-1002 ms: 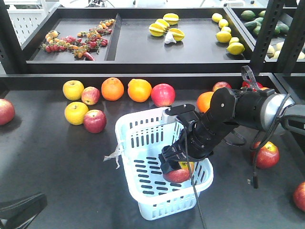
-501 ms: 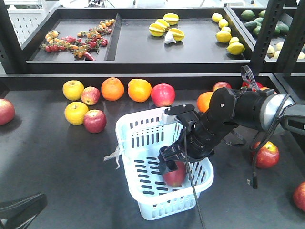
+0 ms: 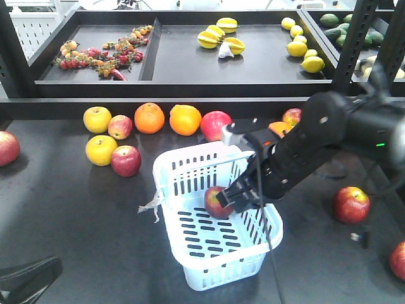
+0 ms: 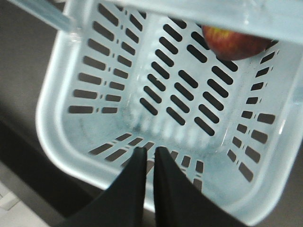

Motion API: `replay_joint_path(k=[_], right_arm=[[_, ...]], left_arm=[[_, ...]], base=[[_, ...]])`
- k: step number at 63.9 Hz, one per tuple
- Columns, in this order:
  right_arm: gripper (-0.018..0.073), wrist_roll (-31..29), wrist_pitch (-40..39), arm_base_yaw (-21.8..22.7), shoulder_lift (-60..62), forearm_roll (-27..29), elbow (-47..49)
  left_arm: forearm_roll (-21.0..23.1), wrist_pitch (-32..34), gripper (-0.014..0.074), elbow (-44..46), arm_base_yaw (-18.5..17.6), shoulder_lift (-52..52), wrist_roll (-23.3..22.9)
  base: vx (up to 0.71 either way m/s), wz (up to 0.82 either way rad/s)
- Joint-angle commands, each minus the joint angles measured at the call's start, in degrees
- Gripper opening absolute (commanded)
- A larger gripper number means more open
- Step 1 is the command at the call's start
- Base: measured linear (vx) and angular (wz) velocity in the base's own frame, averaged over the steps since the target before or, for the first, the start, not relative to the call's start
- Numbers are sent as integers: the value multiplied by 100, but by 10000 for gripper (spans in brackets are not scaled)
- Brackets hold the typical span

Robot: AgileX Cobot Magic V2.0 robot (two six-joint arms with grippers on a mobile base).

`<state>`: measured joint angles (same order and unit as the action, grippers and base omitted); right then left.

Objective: Pick three apples into basket with both arms
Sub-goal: 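Grasp the red apple with the right gripper and drop it into the basket, then move the right gripper to a second red apple and grasp it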

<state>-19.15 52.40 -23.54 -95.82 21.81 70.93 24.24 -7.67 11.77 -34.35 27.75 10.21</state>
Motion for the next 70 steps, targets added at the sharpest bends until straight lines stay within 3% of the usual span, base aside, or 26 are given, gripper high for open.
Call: replay_joint_path(k=[1,10,19,37,46,56,70], right_arm=[[-9,25,150,12,565,7,113],[-9,576,201,148,1036,-755,113],[-9,1093,191,817,1324,-1488,113],[-9,880,-235,2841,1003,-1515,119],[4,558,-474,3110,457,-1546,149],[153,447,-432,3110,-289,-1558,668],[595,879,197,3154,-1266,-1715,1730]], left_arm=[[75,337,-8,143,6,10,-41],[75,332,-8,143,6,10,-41],[75,332,-8,143,6,10,-41],[75,332,-8,143,6,10,-41],[75,330,-8,143,6,10,-36],[75,336,-8,143,6,10,-37],[75,330,-8,143,6,10,-37]], base=[[0,0],[0,0],[0,0],[0,0],[0,0],[0,0],[0,0]])
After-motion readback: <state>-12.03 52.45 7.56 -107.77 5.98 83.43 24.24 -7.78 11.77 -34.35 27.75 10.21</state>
